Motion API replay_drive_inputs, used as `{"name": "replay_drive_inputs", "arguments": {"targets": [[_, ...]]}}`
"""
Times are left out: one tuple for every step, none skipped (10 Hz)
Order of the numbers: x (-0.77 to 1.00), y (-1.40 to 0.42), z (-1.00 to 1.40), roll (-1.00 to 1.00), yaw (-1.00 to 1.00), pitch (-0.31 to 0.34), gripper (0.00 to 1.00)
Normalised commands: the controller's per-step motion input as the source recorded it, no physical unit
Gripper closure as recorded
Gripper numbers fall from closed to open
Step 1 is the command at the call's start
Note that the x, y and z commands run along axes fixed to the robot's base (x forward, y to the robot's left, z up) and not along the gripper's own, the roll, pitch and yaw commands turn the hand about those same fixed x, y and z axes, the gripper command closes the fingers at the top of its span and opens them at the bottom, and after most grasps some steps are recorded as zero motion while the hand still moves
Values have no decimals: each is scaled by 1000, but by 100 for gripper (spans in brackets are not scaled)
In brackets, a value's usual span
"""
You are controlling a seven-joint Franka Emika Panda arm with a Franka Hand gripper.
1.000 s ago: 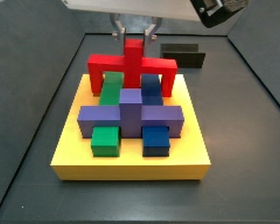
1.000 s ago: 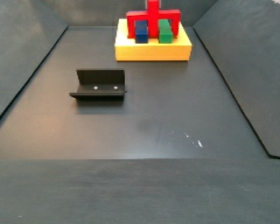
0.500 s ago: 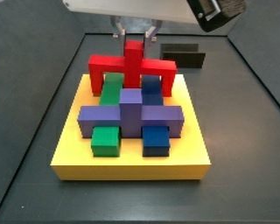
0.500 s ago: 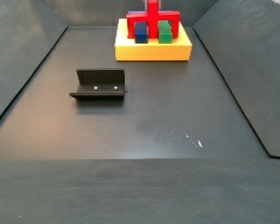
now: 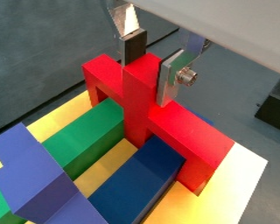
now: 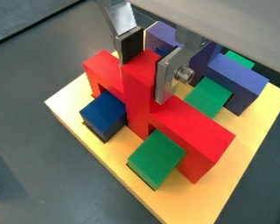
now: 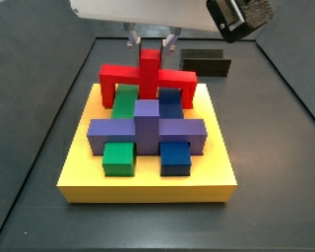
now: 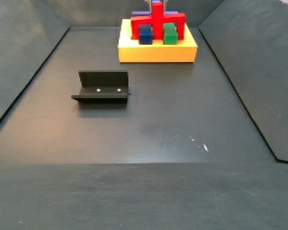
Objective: Pick up the red object. Move up. Move to above the board. Insert the red object.
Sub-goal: Insert the red object.
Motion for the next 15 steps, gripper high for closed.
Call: {"name": "replay_drive_inputs", "arguments": {"targets": [[0, 0, -626, -79, 0, -247, 100], [334, 0, -71, -50, 0, -73, 100], [186, 94, -357, -199, 83, -97, 100], [194, 129, -291, -217, 129, -97, 100], [117, 154, -286, -156, 60, -83, 100], [-20, 129, -343, -127, 0, -139, 100], [-263, 6, -497, -84, 0, -233, 100], [-474, 0, -563, -27, 0, -239, 100], [-491, 0, -586, 0, 0, -234, 100], [-431, -103, -557, 106, 0, -166, 100], [-391, 0, -514, 0, 0, -189, 100], [-411, 0, -531, 56, 0, -157, 100], [-417, 0, -523, 113, 0, -81, 100], [-246, 0, -220, 114, -34, 0, 100], [0, 0, 0, 0, 0, 0, 100]]}}
